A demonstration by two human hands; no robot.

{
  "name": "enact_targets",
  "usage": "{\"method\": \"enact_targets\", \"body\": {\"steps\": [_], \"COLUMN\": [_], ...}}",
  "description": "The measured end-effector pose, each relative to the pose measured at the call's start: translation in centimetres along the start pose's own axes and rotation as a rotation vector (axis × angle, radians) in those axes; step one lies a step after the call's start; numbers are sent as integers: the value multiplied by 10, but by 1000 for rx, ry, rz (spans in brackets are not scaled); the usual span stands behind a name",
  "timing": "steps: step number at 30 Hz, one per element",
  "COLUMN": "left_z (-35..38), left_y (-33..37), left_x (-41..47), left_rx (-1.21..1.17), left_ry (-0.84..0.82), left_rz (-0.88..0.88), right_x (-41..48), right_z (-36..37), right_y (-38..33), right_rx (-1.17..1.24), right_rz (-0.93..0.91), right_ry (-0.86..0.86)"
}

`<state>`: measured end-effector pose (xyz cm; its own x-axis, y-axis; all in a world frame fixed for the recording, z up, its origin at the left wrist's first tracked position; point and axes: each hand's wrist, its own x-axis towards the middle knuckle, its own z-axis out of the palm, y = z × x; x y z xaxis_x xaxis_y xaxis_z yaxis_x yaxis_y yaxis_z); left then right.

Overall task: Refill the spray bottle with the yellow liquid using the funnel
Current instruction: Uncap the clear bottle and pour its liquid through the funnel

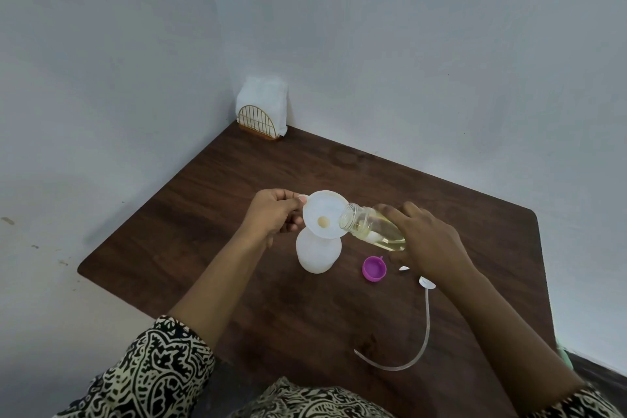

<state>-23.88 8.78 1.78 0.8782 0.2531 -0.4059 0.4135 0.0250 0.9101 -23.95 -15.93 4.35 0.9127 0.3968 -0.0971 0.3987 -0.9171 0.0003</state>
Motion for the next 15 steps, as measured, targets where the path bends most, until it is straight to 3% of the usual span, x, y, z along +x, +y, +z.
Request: {"method": "enact_targets", "body": {"steps": [15], "left_z": [1], "left_y": [-1], "left_x": [3], "left_rx": [6], "left_ry": [-7], "left_rz": [0], "right_x": [1], "right_z": [0], "right_y": [0], "right_rx": [14], "right_rz": [-2], "right_ry": [13]}}
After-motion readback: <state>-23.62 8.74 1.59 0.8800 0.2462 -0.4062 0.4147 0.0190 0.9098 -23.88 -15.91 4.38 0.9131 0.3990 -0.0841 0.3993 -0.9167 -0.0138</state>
